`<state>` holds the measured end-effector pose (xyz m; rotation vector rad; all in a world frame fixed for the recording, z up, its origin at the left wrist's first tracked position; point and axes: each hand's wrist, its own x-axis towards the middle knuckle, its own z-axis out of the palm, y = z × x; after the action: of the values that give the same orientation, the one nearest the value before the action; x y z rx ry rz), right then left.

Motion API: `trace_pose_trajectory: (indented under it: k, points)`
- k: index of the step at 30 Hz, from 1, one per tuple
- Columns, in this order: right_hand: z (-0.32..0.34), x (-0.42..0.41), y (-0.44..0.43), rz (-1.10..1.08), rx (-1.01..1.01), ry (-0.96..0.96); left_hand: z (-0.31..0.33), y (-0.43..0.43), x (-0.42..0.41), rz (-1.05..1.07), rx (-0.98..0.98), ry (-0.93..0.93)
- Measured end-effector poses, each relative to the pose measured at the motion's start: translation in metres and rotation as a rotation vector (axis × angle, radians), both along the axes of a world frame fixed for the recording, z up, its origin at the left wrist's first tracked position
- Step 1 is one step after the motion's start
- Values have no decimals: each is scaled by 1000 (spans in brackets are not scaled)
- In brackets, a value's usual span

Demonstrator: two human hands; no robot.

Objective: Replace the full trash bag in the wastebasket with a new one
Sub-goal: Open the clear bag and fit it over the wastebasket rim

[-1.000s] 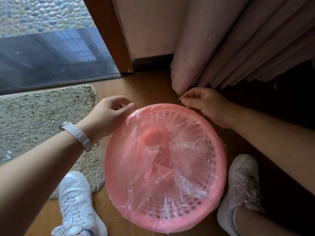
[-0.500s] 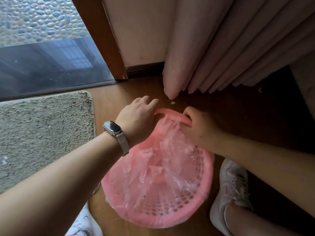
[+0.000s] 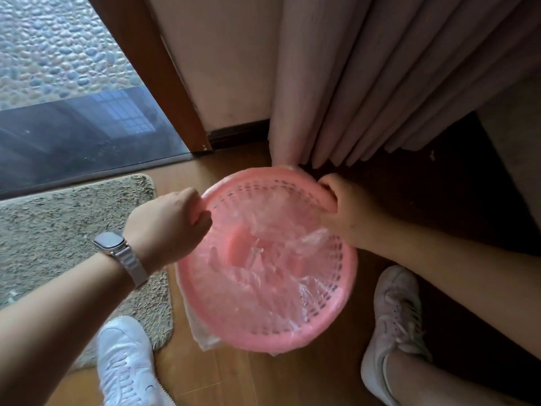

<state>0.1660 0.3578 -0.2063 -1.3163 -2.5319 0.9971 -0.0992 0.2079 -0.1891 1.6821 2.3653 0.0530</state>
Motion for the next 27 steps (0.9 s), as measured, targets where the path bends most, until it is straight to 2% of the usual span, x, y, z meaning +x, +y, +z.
trace_pose_trajectory:
  k: [2, 7, 11, 13, 20, 23, 27]
  points:
    - [-5, 1, -2, 0, -42, -12, 6, 5, 0, -30, -23, -20]
    - [-7, -20, 5, 34, -143, 25, 10, 38, 28, -264, 121, -61]
    - [-6, -45, 7, 115, -202, 8, -2, 62, 57, -332, 121, -66]
    - [-4, -55, 6, 189, -161, -8, -11, 63, 60, -338, 157, -59]
    - [8, -53, 11, 233, -72, 55, -23, 48, 30, -127, 86, -238]
    - [8, -35, 16, 137, 31, 131, -21, 39, 10, 101, 75, -314]
    - [2, -10, 12, -34, -14, 103, -17, 27, -12, 350, 53, -328]
